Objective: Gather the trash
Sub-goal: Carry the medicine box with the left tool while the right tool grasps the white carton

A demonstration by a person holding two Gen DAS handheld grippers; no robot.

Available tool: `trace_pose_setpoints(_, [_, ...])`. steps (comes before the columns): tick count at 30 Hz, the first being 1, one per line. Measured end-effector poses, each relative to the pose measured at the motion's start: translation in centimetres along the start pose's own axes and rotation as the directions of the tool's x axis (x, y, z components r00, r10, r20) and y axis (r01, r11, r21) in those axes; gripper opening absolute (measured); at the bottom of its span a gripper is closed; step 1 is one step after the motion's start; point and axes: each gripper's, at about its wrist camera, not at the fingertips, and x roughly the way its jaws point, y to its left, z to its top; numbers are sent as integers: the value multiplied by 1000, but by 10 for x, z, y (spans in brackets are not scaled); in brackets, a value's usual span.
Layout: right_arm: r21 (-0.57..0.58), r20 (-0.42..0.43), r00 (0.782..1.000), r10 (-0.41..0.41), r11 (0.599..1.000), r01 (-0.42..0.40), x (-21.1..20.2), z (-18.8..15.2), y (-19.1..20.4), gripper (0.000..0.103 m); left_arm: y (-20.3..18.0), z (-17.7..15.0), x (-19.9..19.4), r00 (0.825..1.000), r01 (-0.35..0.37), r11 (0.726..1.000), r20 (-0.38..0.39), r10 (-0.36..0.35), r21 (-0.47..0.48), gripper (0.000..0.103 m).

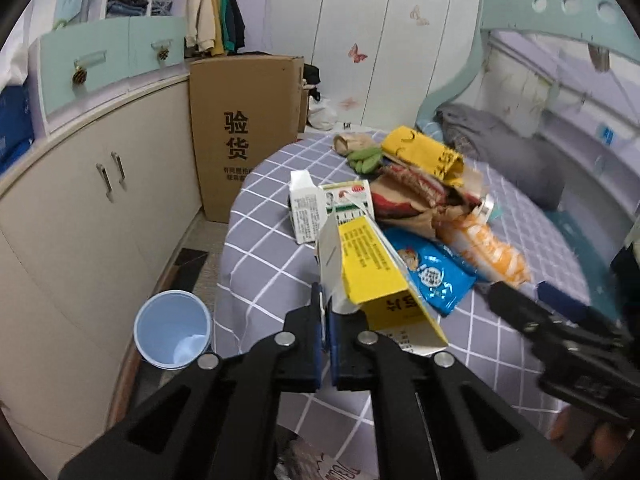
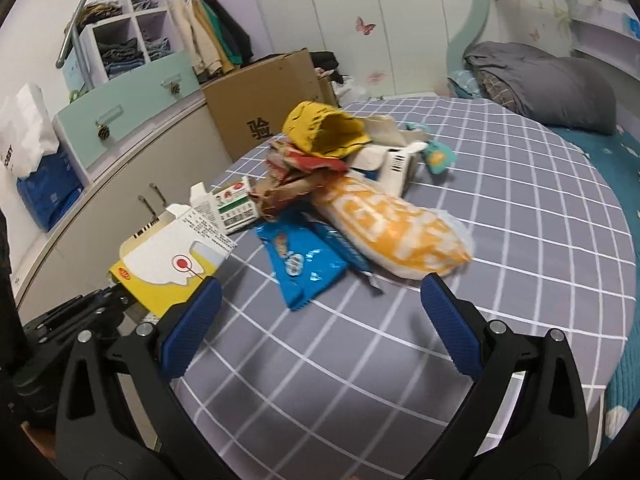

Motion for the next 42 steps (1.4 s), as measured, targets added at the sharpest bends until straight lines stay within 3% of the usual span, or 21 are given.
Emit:
trace_pose_setpoints(6, [-16,-18,997,69,997,-70,16,12,27,97,36,6,-15,990,-108,992,82,114,-68,3])
trace_pose_setpoints(9, [-56,-25,995,100,993,-102,29,20,56,97,61,11,-12,979,-177,978,83,187,-112,3])
trace_pose_setpoints(14, [-165,-57,990,132,976,-140,57,33,111,97,95,16,-4,970,-222,960,62,236,-172,3])
trace_pose_setpoints(19, [-222,-88,994,70,971,-88,96,49,135,97,113,19,14,970,-234,957,33,243,-173,3])
trace_pose_setpoints(21, [-248,-108,994,-3,969,-24,115,55,135,97,116,22,24,973,-223,959,23,230,-173,3])
trace_pose_setpoints(27, [-326,-192,975,-114,944,46,153,62,135,97,124,32,45,982,-184,968,0,187,-173,3])
trace_pose_setpoints(30, [-348,-190,972,-138,935,65,162,60,136,97,125,35,51,984,-174,971,0,176,-161,3])
trace_pose_setpoints(32, [-322,-185,976,-117,945,53,163,61,134,96,126,36,53,985,-168,973,1,170,-157,3])
trace_pose_setpoints(34, [-309,-194,976,-103,950,39,165,63,132,73,130,36,54,987,-159,975,-3,160,-157,3])
trace_pose_setpoints(39, [-289,-197,979,-53,957,-6,162,66,135,74,146,32,55,989,-147,972,-16,147,-184,3])
trace_pose_setpoints(42, [-254,-169,985,39,964,-82,146,72,146,74,160,30,54,987,-161,963,-16,161,-217,3])
